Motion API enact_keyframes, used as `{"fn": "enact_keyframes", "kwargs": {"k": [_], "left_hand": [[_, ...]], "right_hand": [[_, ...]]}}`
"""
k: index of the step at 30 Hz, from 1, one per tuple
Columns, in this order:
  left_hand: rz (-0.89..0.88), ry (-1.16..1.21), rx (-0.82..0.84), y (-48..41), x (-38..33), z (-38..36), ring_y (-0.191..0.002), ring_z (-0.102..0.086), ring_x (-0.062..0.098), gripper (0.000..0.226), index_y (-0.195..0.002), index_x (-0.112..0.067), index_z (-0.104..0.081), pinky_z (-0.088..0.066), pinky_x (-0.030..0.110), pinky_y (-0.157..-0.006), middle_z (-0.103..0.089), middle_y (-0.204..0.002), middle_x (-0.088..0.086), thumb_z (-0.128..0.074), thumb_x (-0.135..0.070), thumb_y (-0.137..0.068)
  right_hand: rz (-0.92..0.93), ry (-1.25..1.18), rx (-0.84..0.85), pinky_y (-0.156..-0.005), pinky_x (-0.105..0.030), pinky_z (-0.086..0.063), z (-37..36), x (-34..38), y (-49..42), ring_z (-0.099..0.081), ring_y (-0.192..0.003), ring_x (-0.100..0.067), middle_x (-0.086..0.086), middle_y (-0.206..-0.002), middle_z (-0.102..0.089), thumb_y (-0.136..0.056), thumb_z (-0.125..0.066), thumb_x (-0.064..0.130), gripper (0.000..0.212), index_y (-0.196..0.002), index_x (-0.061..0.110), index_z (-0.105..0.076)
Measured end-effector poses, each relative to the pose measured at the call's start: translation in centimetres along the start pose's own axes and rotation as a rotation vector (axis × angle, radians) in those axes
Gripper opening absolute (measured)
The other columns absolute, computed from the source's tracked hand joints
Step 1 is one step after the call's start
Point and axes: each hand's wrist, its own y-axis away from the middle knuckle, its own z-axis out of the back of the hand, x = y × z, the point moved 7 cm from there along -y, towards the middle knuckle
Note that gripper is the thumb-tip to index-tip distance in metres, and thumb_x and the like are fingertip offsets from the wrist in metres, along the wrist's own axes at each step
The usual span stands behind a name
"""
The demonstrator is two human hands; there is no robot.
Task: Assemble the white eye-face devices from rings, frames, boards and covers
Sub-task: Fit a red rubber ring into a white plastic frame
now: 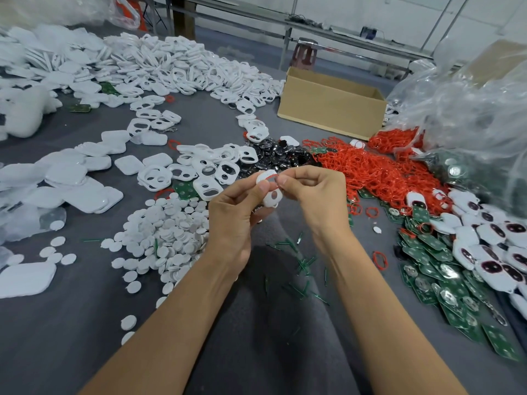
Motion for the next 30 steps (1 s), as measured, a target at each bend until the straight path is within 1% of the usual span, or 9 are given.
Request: {"fn": "enact_keyframes", "kwargs": {"k": [4, 7, 9, 11, 14, 18, 23, 28, 30], "left_hand": [[0.004, -0.002, 0.013, 0.1, 0.2, -0.1, -0.073, -0.070, 0.009, 0.028, -0.095, -0.009, -0.072, -0.057, 0.020, -0.063, -0.076, -0.080, 0.001, -0.071, -0.017, -0.068], [0.003, -0.013, 0.023, 0.1, 0.3, -0.1, -0.073, -0.070, 0.010, 0.028, -0.095, -0.008, -0.072, -0.058, 0.021, -0.062, -0.076, -0.079, 0.003, -0.071, -0.017, -0.068], [0.005, -0.037, 0.046, 0.1, 0.4, -0.1, -0.074, -0.070, 0.012, 0.028, -0.096, -0.007, -0.072, -0.059, 0.023, -0.065, -0.075, -0.079, 0.003, -0.070, -0.017, -0.070], [0.020, -0.060, 0.081, 0.1, 0.5, -0.2, -0.075, -0.071, 0.012, 0.028, -0.097, -0.008, -0.072, -0.059, 0.026, -0.069, -0.075, -0.079, 0.003, -0.070, -0.019, -0.071], [0.052, -0.084, 0.142, 0.2, 0.7, -0.6, -0.075, -0.071, 0.013, 0.024, -0.091, -0.013, -0.075, -0.059, 0.026, -0.066, -0.075, -0.080, 0.003, -0.070, -0.021, -0.069], [0.084, -0.077, 0.182, 0.4, 1.0, -0.8, -0.071, -0.070, 0.013, 0.020, -0.085, -0.015, -0.077, -0.059, 0.027, -0.062, -0.075, -0.078, 0.004, -0.072, -0.020, -0.067], [0.087, -0.084, 0.197, 0.4, 1.0, -0.9, -0.070, -0.071, 0.014, 0.017, -0.083, -0.015, -0.078, -0.059, 0.027, -0.061, -0.074, -0.076, 0.003, -0.071, -0.019, -0.067], [0.053, -0.132, 0.092, 0.1, 1.1, -0.4, -0.069, -0.070, 0.013, 0.024, -0.092, -0.008, -0.073, -0.059, 0.027, -0.061, -0.074, -0.076, 0.002, -0.070, -0.019, -0.071], [0.008, -0.194, 0.032, -0.1, 1.0, -0.1, -0.069, -0.069, 0.013, 0.017, -0.092, -0.009, -0.074, -0.060, 0.028, -0.064, -0.074, -0.077, 0.002, -0.070, -0.016, -0.077]], "right_hand": [[-0.082, -0.097, 0.062, -0.075, -0.038, -0.058, -0.3, -0.5, 0.1, -0.067, -0.069, -0.025, -0.021, -0.077, -0.071, -0.080, -0.071, -0.003, 0.005, -0.078, 0.002, -0.071], [-0.163, -0.145, 0.106, -0.075, -0.036, -0.057, -0.3, -1.1, -0.1, -0.065, -0.068, -0.023, -0.016, -0.074, -0.070, -0.080, -0.070, -0.004, 0.010, -0.075, 0.004, -0.069], [-0.243, -0.204, 0.161, -0.068, -0.029, -0.058, -0.2, -1.8, -0.2, -0.065, -0.065, -0.019, -0.011, -0.069, -0.070, -0.081, -0.068, -0.005, 0.010, -0.075, 0.004, -0.069], [-0.307, -0.285, 0.250, -0.058, -0.021, -0.055, -0.2, -2.2, -0.3, -0.064, -0.058, -0.013, -0.006, -0.063, -0.069, -0.083, -0.064, -0.005, 0.008, -0.079, 0.001, -0.068], [-0.368, -0.319, 0.412, -0.063, -0.022, -0.057, 0.0, -2.5, -0.3, -0.069, -0.067, -0.013, -0.004, -0.074, -0.073, -0.086, -0.059, -0.004, 0.018, -0.102, 0.000, -0.066], [-0.358, -0.331, 0.553, -0.064, -0.022, -0.057, 0.3, -2.2, -0.2, -0.072, -0.074, -0.015, -0.007, -0.081, -0.074, -0.076, -0.062, 0.000, 0.026, -0.102, 0.000, -0.067], [-0.308, -0.280, 0.519, -0.067, -0.026, -0.059, 0.4, -2.5, -0.5, -0.071, -0.074, -0.018, -0.010, -0.081, -0.074, -0.082, -0.060, -0.005, 0.021, -0.102, -0.003, -0.068], [-0.210, -0.089, 0.396, -0.056, -0.020, -0.053, 0.2, -2.0, -0.5, -0.067, -0.060, -0.010, -0.003, -0.068, -0.072, -0.087, -0.060, -0.006, 0.015, -0.092, 0.003, -0.071], [-0.161, 0.012, 0.342, -0.053, -0.020, -0.050, 0.1, -1.8, -0.6, -0.065, -0.058, -0.010, -0.003, -0.066, -0.070, -0.087, -0.060, -0.003, 0.014, -0.095, -0.001, -0.071]]}}
